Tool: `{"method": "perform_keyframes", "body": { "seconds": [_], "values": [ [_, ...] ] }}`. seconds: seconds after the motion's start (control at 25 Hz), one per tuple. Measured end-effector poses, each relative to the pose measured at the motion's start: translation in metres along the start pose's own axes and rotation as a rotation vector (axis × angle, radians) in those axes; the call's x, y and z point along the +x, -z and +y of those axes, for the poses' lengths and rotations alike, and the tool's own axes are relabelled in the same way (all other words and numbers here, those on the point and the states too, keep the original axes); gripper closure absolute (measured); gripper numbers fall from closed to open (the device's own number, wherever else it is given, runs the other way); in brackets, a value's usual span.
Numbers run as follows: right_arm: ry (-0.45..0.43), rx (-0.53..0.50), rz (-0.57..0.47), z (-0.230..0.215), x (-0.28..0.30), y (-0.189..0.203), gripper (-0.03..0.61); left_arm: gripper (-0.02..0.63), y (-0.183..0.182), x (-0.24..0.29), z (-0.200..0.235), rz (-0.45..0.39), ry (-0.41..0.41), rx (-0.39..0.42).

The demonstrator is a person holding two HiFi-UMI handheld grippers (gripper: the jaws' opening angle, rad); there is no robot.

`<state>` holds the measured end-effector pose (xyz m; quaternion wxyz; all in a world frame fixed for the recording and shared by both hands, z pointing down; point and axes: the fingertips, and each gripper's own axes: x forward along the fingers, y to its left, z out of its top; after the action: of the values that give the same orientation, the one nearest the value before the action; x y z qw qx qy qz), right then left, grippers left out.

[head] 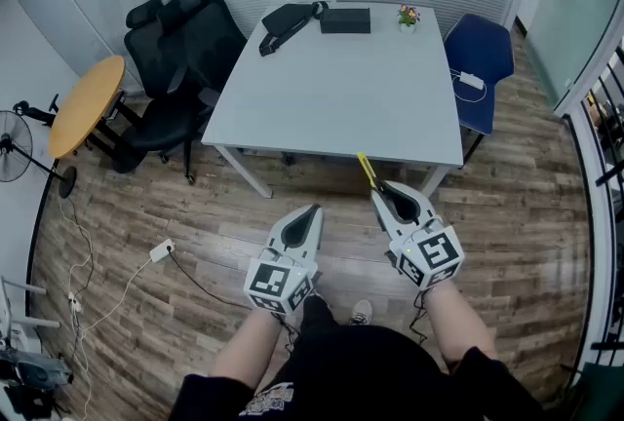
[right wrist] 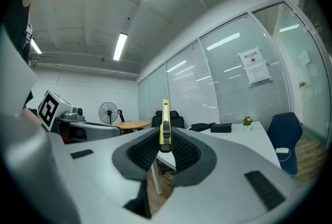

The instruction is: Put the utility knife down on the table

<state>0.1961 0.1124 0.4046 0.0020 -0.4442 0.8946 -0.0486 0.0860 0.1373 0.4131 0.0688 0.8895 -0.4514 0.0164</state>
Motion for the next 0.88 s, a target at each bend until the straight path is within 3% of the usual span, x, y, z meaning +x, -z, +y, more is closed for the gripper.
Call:
{"method": "perform_keyframes", "body": {
  "seconds": [0.48,0.88],
  "values": [
    [-0.005,0.016,-0.007,-0.001,0.003,0.001,0.509,0.609,0.001,0.003,0.004,0.001,-0.003,-0.012],
    [-0.011,0.018,0.016,0.004,0.028,0.003,0.508,0.607,0.002,0.002,0.031,0.004,-0.021,-0.031]
  ]
}}
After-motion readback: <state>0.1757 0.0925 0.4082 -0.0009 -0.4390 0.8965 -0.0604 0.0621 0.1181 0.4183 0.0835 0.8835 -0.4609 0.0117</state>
